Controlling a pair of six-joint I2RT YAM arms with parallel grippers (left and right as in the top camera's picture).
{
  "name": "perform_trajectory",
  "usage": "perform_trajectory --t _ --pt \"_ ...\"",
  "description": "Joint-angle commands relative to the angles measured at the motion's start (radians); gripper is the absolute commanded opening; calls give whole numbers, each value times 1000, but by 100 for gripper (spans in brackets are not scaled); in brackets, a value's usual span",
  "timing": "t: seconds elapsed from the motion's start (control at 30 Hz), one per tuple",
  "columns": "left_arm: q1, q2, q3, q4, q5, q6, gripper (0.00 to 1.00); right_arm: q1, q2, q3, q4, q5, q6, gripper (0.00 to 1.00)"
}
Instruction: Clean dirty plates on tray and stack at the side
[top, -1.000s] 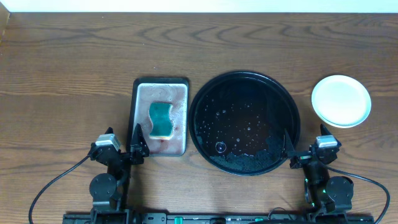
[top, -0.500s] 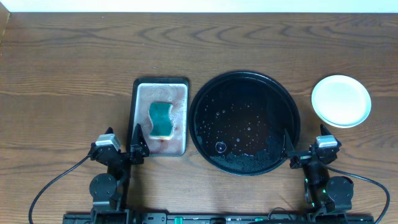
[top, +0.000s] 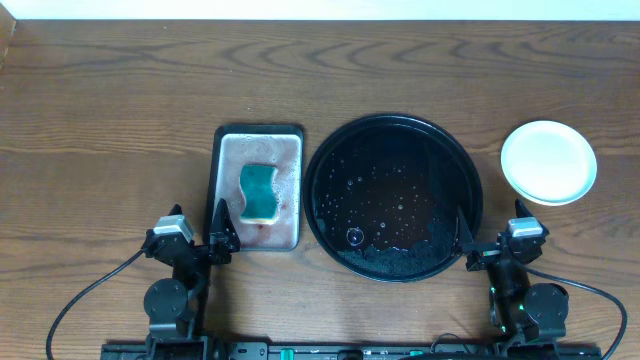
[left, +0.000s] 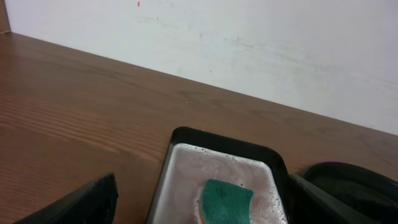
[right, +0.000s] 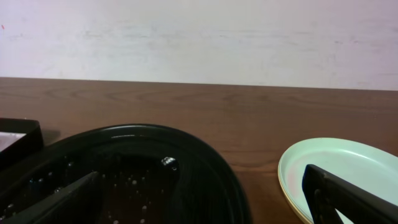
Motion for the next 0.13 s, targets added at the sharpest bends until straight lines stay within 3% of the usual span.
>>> perform_trajectory --t 0.0,0.1 --pt "3 -6 -8 -45 10 10 85 -8 -6 -1 -4 -2 -10 99" --pt "3 -6 -8 -45 10 10 85 -8 -6 -1 -4 -2 -10 99"
